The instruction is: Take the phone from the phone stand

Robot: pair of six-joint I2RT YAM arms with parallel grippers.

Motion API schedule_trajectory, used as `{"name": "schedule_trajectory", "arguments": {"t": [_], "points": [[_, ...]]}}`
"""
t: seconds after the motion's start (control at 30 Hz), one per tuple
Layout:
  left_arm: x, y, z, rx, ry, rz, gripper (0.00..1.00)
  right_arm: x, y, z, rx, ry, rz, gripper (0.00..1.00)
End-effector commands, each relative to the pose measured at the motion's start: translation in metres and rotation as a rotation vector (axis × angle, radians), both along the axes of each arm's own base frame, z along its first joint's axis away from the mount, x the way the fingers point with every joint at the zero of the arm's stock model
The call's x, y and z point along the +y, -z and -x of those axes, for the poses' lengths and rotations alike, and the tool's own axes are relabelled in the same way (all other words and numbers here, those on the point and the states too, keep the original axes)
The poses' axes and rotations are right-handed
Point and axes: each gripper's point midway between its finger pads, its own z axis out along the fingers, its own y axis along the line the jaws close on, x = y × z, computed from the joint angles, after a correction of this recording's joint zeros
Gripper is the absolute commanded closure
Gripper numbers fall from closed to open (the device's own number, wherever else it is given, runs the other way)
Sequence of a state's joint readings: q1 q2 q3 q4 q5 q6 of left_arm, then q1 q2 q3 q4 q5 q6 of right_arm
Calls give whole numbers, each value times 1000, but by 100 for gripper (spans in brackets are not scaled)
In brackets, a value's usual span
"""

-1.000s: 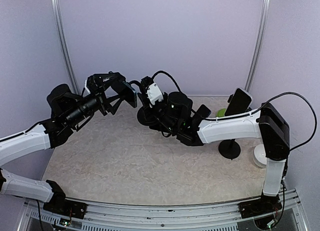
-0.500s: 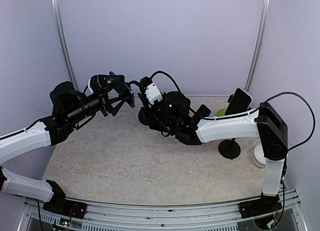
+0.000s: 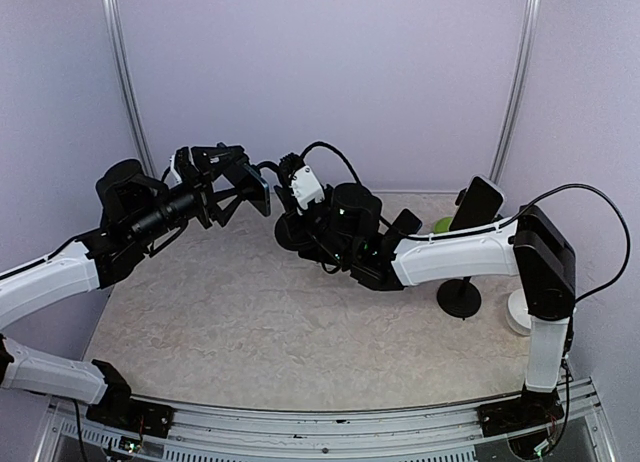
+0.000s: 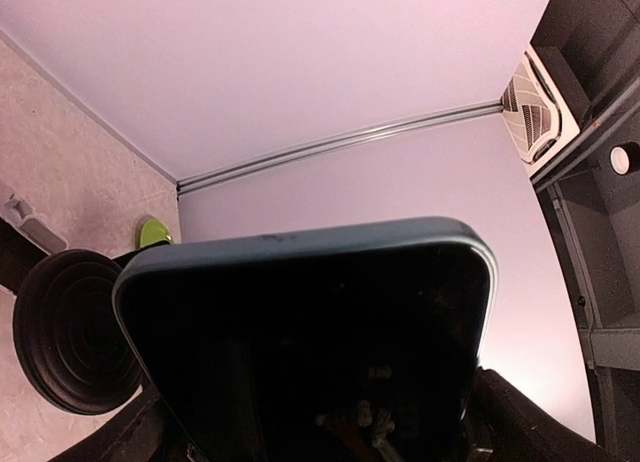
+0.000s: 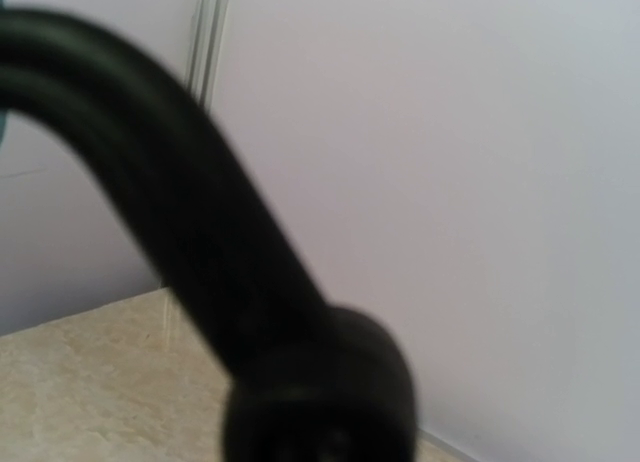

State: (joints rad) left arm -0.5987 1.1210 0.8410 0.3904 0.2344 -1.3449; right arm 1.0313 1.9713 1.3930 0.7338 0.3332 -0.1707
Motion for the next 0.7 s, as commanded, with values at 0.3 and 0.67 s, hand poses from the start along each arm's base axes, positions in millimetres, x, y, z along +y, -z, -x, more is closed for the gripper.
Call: {"name": "schedule_trajectory", "arguments": {"t": [0.3,0.67], "points": [[-3,-13,0,-200,33,-301,32,5,-33,20,-67,-107,-76,100],[12,-7,-1,-349,31,-654,46,9,4,34,-37,-217,41,100]]}}
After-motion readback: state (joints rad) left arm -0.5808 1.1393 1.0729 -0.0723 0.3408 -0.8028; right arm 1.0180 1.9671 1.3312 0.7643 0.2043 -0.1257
